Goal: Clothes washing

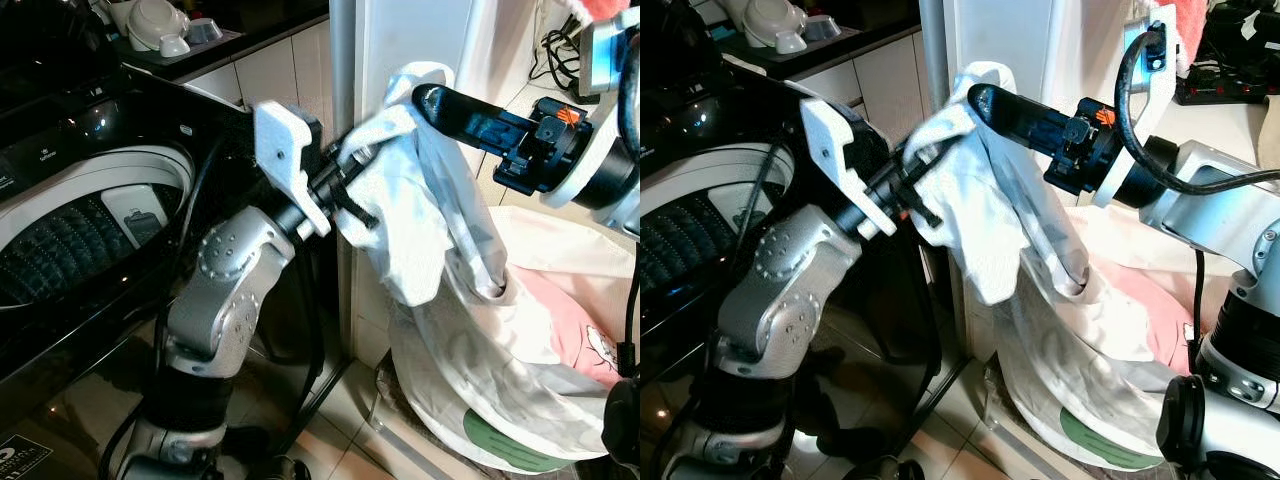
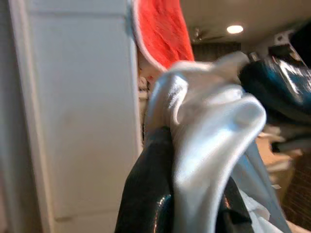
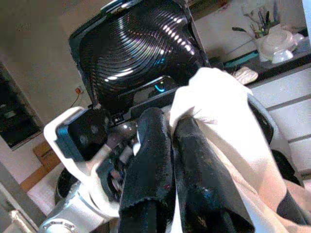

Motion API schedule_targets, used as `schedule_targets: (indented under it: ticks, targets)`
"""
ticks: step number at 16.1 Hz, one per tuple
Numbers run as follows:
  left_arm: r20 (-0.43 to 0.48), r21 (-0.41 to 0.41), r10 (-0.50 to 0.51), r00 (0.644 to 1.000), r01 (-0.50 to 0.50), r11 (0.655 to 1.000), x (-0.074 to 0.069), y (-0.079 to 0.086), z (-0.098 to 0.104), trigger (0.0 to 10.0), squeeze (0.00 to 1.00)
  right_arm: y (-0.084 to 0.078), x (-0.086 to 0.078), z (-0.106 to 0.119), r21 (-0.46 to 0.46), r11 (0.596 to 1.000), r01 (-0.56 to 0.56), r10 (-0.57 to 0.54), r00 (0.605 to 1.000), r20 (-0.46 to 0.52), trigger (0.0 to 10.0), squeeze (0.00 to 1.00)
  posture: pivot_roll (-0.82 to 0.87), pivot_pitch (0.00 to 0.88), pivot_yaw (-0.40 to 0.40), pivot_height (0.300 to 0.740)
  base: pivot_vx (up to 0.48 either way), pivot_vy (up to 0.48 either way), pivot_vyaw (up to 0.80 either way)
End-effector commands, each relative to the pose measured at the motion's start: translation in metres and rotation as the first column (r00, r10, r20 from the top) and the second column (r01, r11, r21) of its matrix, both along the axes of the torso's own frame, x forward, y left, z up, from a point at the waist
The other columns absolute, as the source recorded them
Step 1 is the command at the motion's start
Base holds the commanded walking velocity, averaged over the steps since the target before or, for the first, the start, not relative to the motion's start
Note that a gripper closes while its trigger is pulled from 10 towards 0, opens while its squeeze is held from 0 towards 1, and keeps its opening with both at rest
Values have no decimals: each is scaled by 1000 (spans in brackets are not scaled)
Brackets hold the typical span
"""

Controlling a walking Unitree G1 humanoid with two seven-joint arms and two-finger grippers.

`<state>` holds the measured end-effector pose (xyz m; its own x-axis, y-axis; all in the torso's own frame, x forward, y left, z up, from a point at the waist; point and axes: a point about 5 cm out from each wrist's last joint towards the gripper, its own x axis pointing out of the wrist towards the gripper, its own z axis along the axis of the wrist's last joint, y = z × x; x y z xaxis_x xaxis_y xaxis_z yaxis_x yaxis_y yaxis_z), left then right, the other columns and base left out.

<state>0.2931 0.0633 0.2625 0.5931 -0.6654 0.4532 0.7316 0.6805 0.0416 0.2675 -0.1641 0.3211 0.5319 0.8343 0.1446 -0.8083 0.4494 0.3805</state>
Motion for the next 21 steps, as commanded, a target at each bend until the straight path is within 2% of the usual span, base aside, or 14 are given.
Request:
schedule_targets:
  ticks: [1,4,5,8,9,10,12,13,14,15,16,18,19,21]
  targets:
    - [20,-31,135,991,-135,990,11,23,8,0,0,2,-4,6,2,1000,-19,19,999,51,10000,1000,-84,0,103,740,0,0,0]
    - [116,-89,375,920,-367,926,29,70,41,0,0,4,-5,7,-34,999,1,1,997,76,10000,906,-83,0,107,740,0,0,0]
    - [180,-82,466,866,-459,885,34,90,57,0,0,4,-5,6,-52,999,10,-6,997,78,10000,0,-80,0,107,740,0,0,0]
    - [532,-131,764,365,-856,500,23,182,146,0,0,7,-7,2,-92,996,7,1,996,89,10000,0,-72,0,108,740,0,0,0]
    - [597,-165,769,230,-902,399,15,198,166,0,0,8,-7,0,-99,995,7,2,996,89,10000,0,-65,0,104,740,0,0,0]
    - [640,-101,746,186,-942,321,21,209,169,0,0,9,-7,-4,-106,994,8,1,996,86,10000,0,-65,0,105,740,0,0,0]
    - [616,56,736,282,-947,316,41,211,149,0,0,11,-7,-9,-128,992,9,1,997,79,10000,0,-66,0,105,740,0,0,0]
    - [561,204,730,390,-920,334,61,207,122,0,0,14,-7,-15,-161,987,11,1,997,74,10000,0,-70,0,106,740,0,0,0]
    - [488,399,717,498,-858,325,82,203,83,1686,0,17,-7,-21,-201,980,12,1,998,67,10000,0,-77,0,109,740,0,0,0]
    - [446,522,718,533,-807,275,92,204,56,4471,0,20,-8,-26,-238,971,9,5,998,58,10000,0,-84,0,114,740,0,0,0]
    - [384,605,753,535,-761,233,96,210,33,10000,0,24,-11,-35,-296,955,0,14,999,45,10000,0,-88,0,117,740,0,0,0]
    - [252,716,849,465,-680,161,95,230,5,10000,0,29,-16,-47,-363,932,-17,29,999,27,10000,0,-94,0,123,740,0,0,0]
    - [185,770,866,465,-616,166,93,236,-2,10000,992,29,-17,-50,-375,927,-17,28,999,25,10000,0,-90,0,122,740,0,0,0]
    - [163,819,866,472,-554,147,89,245,-2,10000,1000,30,-18,-53,-385,923,-19,28,999,20,10000,0,-86,0,119,740,0,0,0]
